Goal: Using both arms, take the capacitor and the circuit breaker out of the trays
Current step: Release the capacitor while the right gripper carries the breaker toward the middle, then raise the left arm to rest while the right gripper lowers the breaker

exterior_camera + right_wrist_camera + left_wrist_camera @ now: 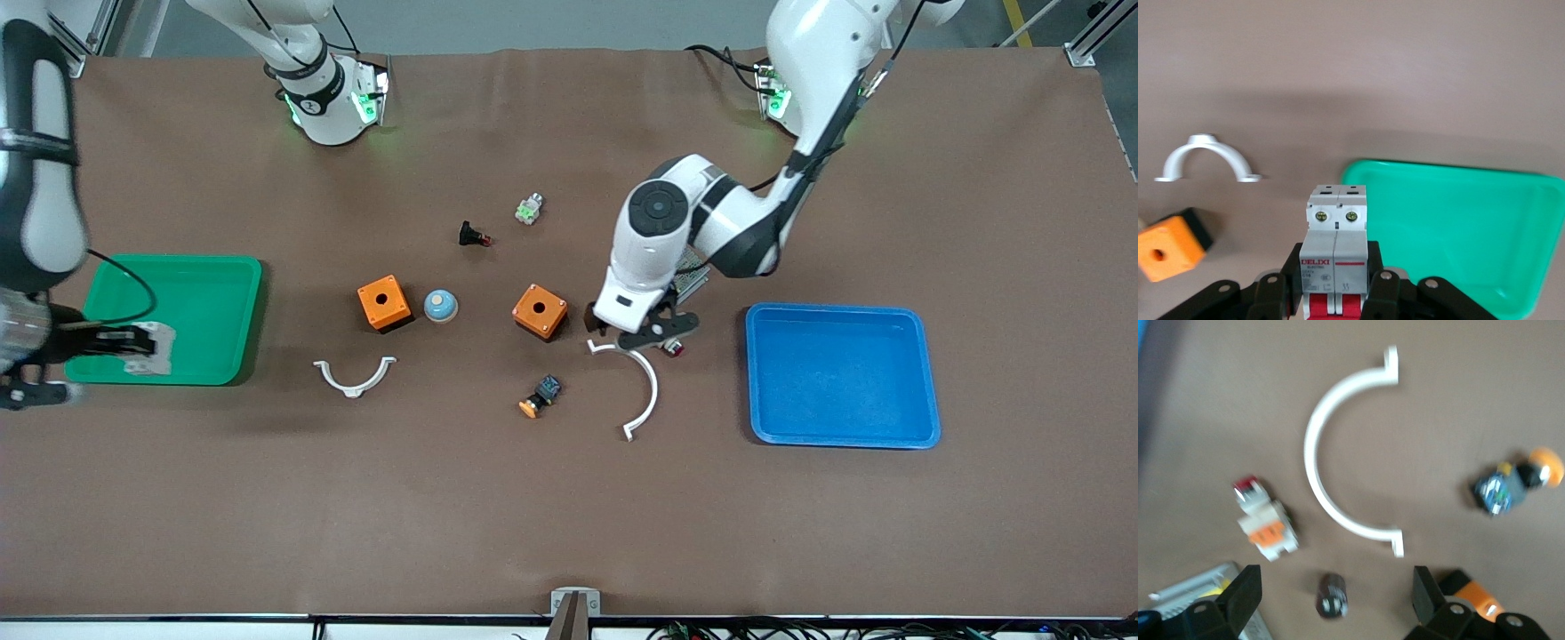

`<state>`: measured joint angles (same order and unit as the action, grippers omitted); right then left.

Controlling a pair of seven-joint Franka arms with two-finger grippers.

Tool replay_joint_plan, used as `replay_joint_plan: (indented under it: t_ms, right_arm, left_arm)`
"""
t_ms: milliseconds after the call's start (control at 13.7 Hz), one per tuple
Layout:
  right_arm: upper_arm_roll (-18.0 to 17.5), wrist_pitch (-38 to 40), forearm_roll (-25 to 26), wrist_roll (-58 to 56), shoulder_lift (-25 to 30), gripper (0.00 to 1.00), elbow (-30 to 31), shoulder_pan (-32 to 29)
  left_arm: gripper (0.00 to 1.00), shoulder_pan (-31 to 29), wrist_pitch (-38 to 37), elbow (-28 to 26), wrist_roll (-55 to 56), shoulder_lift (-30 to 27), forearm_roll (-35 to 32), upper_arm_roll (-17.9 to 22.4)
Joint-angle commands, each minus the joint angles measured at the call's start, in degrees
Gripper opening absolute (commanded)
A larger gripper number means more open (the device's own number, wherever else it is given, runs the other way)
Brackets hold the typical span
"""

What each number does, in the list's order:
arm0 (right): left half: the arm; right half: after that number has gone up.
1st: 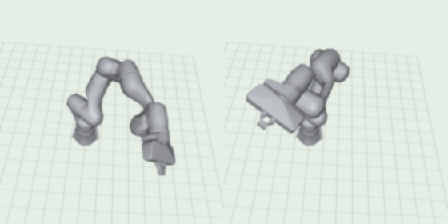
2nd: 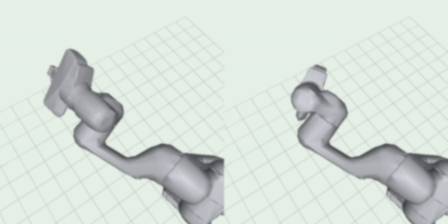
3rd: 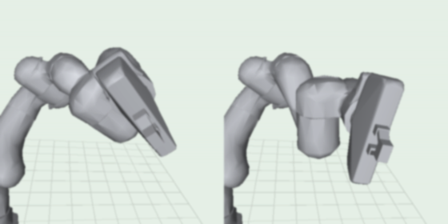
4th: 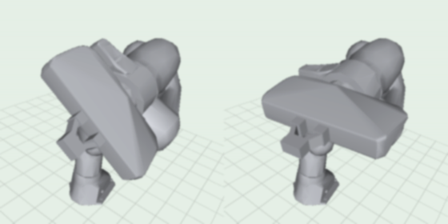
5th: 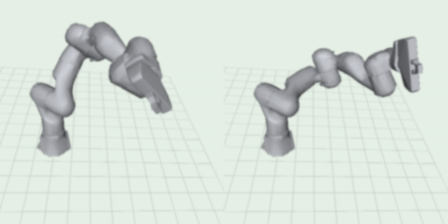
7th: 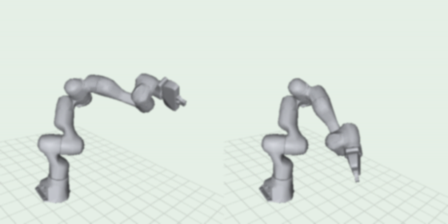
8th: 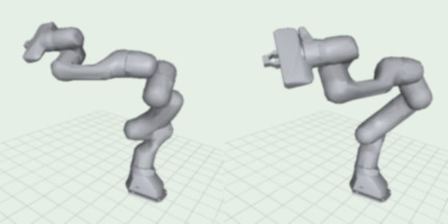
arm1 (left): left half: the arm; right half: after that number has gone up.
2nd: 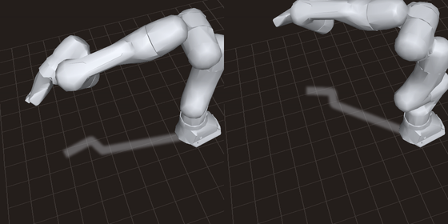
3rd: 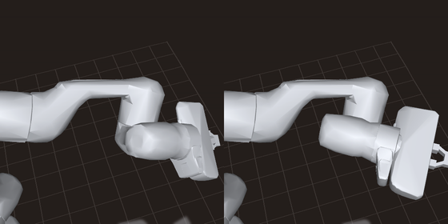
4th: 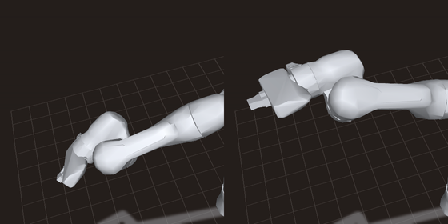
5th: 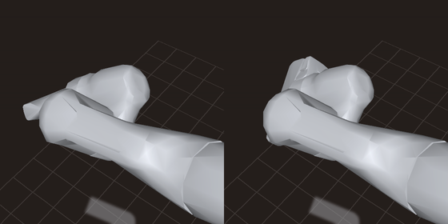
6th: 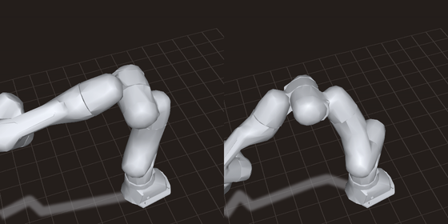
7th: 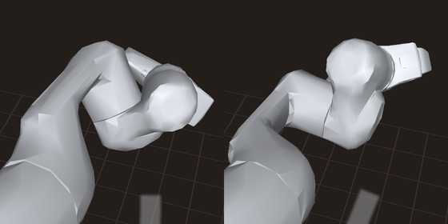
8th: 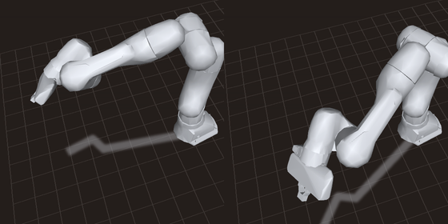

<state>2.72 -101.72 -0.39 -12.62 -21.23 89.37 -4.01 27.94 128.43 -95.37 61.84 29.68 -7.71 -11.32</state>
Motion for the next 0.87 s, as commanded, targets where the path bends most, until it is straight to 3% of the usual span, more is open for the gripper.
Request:
replay_joint_plan:
  t_ms: [0,364,510,801]
  right_arm:
    - [0.6,0.4,-1.3,6.8,-0.6,0.07,-1.1,8.3]
    - [0.3,-3.6,-5.3,34.2,-1.7,0.08,-0.6,23.6]
    - [0.4,-7.1,-10.0,38.8,-3.6,0.08,0.2,26.8]
    - [0.4,-17.2,-10.7,48.2,-8.5,0.08,2.8,33.4]
  left_arm:
    - [1.00,-4.2,-8.5,7.6,-3.5,-0.7,-2.3,-0.1]
    - [1.00,-14.2,-14.7,10.2,-20.9,-6.9,-4.3,-0.3]
    - [1.00,-16.3,-19.0,11.5,-23.6,-9.3,-4.3,-0.3]
    - [1.00,-21.5,-25.0,12.6,-31.0,-13.3,-3.2,-1.6]
